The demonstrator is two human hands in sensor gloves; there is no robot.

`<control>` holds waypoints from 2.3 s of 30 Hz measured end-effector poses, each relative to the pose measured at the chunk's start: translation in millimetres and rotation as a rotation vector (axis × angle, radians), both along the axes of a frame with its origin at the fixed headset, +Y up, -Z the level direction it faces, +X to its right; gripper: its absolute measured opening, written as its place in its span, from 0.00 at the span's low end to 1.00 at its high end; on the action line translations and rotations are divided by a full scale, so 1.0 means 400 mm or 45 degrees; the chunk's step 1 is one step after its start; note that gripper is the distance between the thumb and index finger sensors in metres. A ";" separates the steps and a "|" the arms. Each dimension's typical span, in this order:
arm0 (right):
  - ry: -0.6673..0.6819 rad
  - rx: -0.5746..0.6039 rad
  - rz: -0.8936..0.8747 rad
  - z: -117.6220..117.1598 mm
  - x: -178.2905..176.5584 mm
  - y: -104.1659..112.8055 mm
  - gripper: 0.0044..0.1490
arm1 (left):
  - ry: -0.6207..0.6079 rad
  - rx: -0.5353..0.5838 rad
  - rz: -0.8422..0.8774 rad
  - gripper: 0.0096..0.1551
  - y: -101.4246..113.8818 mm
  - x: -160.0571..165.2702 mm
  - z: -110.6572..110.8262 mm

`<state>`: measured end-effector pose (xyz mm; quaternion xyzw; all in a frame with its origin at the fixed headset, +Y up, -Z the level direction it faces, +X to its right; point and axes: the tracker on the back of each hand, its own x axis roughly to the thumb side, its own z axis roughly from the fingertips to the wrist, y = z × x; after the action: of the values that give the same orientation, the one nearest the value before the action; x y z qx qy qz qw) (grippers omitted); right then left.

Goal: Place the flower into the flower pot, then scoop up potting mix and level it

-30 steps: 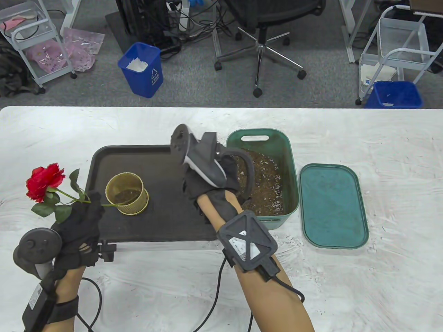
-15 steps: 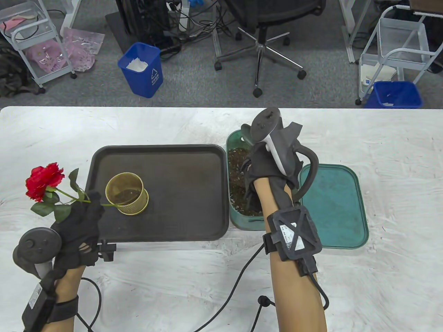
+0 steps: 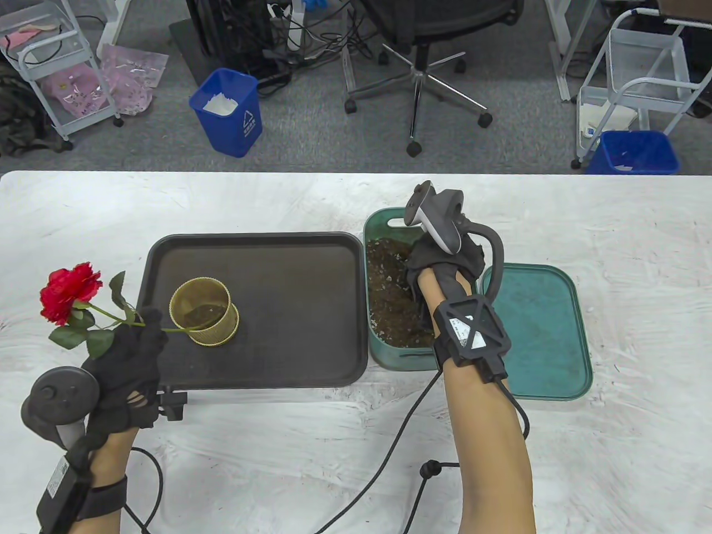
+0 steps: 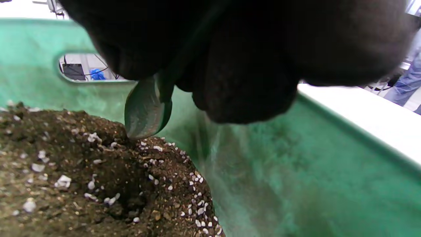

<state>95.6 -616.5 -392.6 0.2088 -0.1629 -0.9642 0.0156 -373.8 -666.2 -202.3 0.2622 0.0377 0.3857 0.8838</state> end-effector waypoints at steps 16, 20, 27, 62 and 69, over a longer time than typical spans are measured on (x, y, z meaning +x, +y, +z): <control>-0.018 -0.112 -0.305 -0.014 0.010 -0.027 0.31 | -0.023 0.001 0.004 0.25 0.001 0.012 0.001; -0.047 -0.142 -0.398 -0.012 0.018 -0.037 0.31 | -0.026 -0.001 0.009 0.25 0.000 0.012 0.001; -0.095 -0.222 -0.707 0.001 0.044 -0.050 0.31 | -0.036 -0.004 0.022 0.25 0.000 0.013 0.000; -0.141 -0.021 -1.223 0.156 0.101 0.117 0.32 | -0.023 0.001 -0.001 0.25 0.003 0.012 0.003; 0.087 -0.076 -1.282 0.178 -0.069 0.147 0.32 | -0.039 0.004 -0.031 0.25 0.005 0.017 0.001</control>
<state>67.9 -557.7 -321.2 0.0719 -0.2704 -0.8533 -0.4400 -367.1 -664.1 -201.8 0.2579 0.0205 0.3789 0.8885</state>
